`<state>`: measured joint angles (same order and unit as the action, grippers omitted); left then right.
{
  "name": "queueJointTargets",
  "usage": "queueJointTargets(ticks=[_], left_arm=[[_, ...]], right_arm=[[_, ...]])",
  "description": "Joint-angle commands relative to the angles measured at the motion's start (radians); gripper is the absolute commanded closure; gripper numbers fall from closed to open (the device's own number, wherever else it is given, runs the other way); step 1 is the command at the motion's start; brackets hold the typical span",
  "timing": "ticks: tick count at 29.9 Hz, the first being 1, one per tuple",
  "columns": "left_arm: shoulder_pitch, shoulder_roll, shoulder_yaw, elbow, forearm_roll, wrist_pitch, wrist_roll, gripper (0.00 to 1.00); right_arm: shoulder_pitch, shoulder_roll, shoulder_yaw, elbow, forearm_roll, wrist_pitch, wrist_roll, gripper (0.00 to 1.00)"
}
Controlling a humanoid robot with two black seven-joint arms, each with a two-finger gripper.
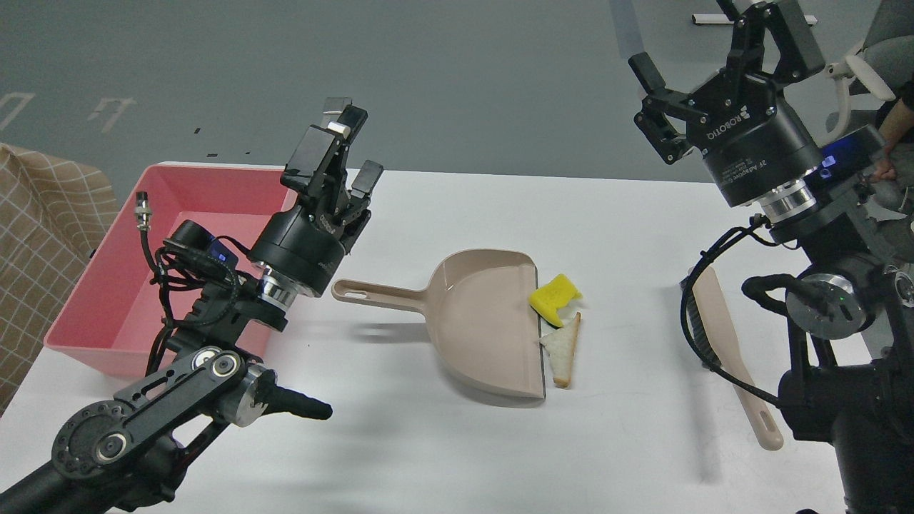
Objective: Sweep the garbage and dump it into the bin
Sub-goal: 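Lower the left gripper toward the beige dustpan handle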
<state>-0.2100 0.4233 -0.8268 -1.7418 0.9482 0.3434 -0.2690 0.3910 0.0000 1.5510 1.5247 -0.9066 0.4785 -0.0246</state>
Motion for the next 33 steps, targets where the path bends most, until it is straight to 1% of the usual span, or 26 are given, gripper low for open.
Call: queueJointTargets(ticks=[1, 6, 8, 15, 18, 20, 24, 25, 27, 33], left_arm=[[0.075, -0.005, 0.002, -0.019, 0.004, 0.002, 0.001, 0.02], [0.181, -0.014, 0.002, -0.019, 0.061, 0.040, -0.007, 0.02], [0.205, -0.023, 0.002, -0.019, 0.063, 0.051, -0.009, 0.02], [0.224, -0.018, 0.000, -0.021, 0.064, 0.058, -0.012, 0.02], [0.250, -0.021, 0.000, -0.021, 0.064, 0.058, -0.036, 0.02], [0.268, -0.021, 0.000, -0.021, 0.064, 0.058, -0.061, 0.02], [0.291, -0.014, 0.002, -0.021, 0.064, 0.058, -0.071, 0.02], [0.306, -0.011, 0.002, -0.021, 0.064, 0.057, -0.088, 0.02], [0.323, -0.008, 0.003, -0.021, 0.064, 0.057, -0.108, 0.02], [0.357, -0.003, 0.009, -0.021, 0.066, 0.057, -0.114, 0.02]], right_arm=[[-0.004, 0.000, 0.000, 0.000, 0.000, 0.000, 0.000, 0.00], [-0.009, 0.000, 0.001, -0.001, 0.000, 0.000, 0.000, 0.00], [-0.012, 0.000, 0.001, -0.006, 0.000, 0.000, 0.000, 0.00], [-0.014, 0.000, 0.001, -0.014, 0.000, 0.000, 0.000, 0.00], [-0.014, 0.000, 0.001, -0.014, 0.000, 0.000, 0.000, 0.00], [-0.014, 0.000, 0.003, -0.012, 0.000, 0.000, 0.000, 0.00], [-0.014, 0.000, 0.003, -0.012, 0.000, 0.000, 0.002, 0.00], [-0.014, 0.000, 0.003, -0.014, 0.000, 0.000, 0.000, 0.00], [-0.015, 0.000, 0.003, -0.014, 0.000, 0.000, 0.002, 0.00], [-0.026, 0.000, 0.003, -0.015, 0.000, 0.000, 0.002, 0.00]])
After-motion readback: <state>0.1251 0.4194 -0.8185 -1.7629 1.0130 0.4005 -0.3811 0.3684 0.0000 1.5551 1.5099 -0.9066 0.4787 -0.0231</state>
